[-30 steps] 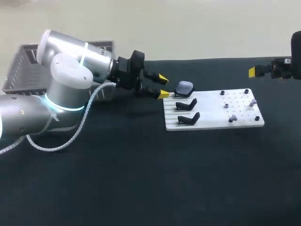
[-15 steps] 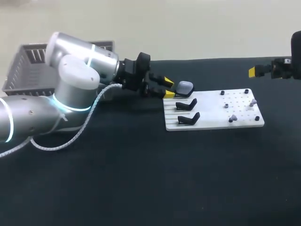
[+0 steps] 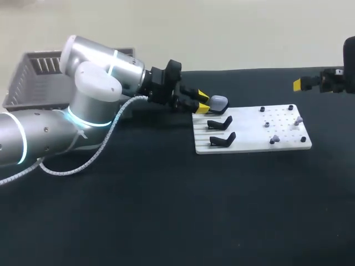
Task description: Pick up each earbud case from the left stands, insert the matching earbuds, close the lid, and place the case in the box.
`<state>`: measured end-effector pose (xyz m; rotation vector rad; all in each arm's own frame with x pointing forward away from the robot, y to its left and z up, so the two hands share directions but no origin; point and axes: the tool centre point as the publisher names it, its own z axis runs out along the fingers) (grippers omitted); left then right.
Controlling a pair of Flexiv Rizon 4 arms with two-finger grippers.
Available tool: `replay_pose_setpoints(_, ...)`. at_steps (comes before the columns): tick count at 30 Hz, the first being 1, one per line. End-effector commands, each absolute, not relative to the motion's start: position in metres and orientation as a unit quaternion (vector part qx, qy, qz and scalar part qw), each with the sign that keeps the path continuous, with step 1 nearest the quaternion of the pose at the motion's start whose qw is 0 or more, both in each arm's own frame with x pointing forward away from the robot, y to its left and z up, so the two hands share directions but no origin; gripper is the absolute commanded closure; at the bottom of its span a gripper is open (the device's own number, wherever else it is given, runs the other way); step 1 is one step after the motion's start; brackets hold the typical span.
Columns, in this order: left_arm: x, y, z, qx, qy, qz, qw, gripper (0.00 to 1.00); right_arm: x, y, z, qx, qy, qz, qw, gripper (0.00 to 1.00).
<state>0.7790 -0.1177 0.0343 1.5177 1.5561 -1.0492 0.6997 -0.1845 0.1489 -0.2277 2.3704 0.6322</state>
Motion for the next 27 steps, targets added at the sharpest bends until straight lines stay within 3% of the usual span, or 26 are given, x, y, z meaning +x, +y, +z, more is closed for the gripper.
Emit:
replay_pose_setpoints(1, 0.784, -0.120, 0.033, 0.591, 0.599, -0.409, 0.353, 0.51, 0.699, -0.185, 0.149, -0.087, 0.908, 0.242, 0.332, 0.00)
replay_pose_setpoints(27, 0.783, -0.133, 0.026, 0.594, 0.595, -0.414, 0.349, 0.50, 0.699, -0.185, 0.149, -0.087, 0.908, 0.242, 0.332, 0.00)
